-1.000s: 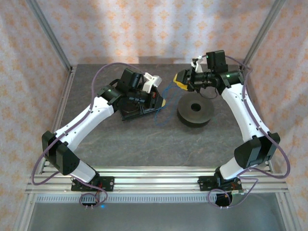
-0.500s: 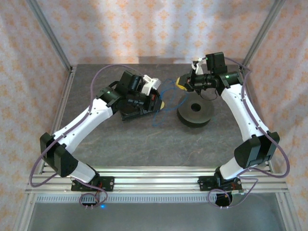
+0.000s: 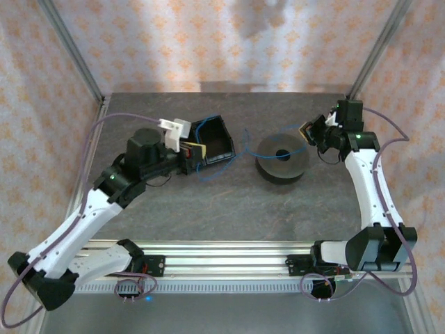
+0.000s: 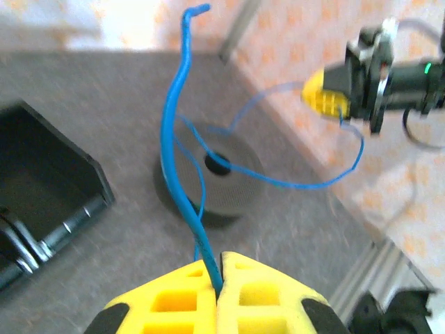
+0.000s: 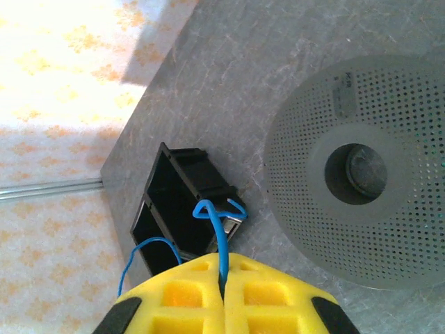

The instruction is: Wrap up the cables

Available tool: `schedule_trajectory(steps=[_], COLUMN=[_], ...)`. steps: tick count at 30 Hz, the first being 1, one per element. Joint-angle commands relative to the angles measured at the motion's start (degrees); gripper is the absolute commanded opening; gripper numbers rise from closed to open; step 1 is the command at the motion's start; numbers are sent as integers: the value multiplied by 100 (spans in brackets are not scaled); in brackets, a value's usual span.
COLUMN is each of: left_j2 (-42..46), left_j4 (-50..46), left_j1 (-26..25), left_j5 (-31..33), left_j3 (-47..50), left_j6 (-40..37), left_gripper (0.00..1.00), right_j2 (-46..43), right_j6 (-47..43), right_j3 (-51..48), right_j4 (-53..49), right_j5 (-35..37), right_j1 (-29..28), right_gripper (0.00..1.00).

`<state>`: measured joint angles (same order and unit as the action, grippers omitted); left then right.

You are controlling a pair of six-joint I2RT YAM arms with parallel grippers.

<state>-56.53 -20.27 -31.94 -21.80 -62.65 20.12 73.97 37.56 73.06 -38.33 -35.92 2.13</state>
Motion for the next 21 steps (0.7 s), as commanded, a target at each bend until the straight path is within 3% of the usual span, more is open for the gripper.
schedule_trajectory(steps=[1, 8, 11, 15, 18, 21], left_j2=[336, 601, 281, -177, -806, -1339], left_j4=[749, 554, 195, 550, 1057, 1401], left_j1=[172, 650, 817, 821, 741, 420], left_j5=[1098, 1285, 930, 158, -727, -905], left_j3=[153, 251, -12, -108, -413, -749], left_j6=[146, 54, 2, 36, 316, 390], left_gripper=[0, 0, 0, 0, 0, 0], right_j2=[-155, -859, -1120, -1131, -892, -734], right_j6=[349, 569, 714, 902, 912, 826], right_j3=[-222, -924, -1219, -1313, -1081, -879], right_j4=[394, 293, 273, 98, -312, -563], right_j5=[218, 472, 550, 789, 1355, 2022], right_j1=[235, 1452, 1952, 2302, 2318, 2394], right_gripper=[0, 0, 0, 0, 0, 0])
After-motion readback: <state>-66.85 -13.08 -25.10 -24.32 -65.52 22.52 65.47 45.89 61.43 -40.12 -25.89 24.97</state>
